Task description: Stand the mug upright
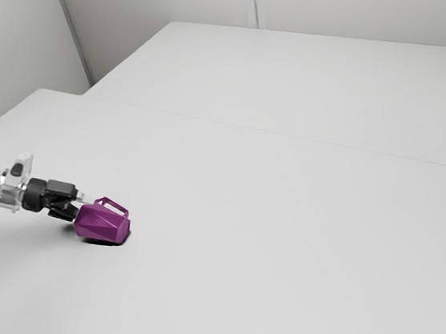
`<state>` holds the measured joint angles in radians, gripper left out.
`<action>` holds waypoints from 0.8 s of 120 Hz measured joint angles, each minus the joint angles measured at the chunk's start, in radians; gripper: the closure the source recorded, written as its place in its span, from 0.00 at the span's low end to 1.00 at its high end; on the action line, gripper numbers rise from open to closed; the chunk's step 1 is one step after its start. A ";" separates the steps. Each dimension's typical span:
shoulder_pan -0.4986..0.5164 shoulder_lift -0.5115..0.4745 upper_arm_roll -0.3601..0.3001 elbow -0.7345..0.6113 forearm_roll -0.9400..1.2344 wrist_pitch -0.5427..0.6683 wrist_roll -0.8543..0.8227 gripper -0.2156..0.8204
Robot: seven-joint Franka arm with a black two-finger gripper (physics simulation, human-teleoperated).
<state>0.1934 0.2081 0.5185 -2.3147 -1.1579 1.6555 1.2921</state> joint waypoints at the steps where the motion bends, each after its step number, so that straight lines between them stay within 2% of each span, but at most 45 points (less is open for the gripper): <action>1: -0.001 0.000 -0.001 -0.001 -0.001 -0.001 0.002 0.23; 15: -0.011 -0.001 -0.008 -0.009 -0.006 -0.006 0.026 0.23; 21: -0.012 -0.001 -0.009 -0.010 -0.007 -0.007 0.034 0.27; 40: -0.012 -0.002 -0.009 -0.014 -0.009 -0.010 0.056 0.64; 55: -0.011 -0.006 -0.009 -0.014 -0.009 -0.015 0.069 0.81; 66: -0.011 -0.008 -0.009 -0.014 -0.014 -0.016 0.077 0.88; 85: -0.017 -0.017 -0.010 -0.006 -0.022 -0.015 0.087 0.93; 96: -0.021 -0.025 -0.057 0.092 -0.006 0.013 0.084 0.94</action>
<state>0.1720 0.1835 0.4617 -2.2222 -1.1635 1.6689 1.3759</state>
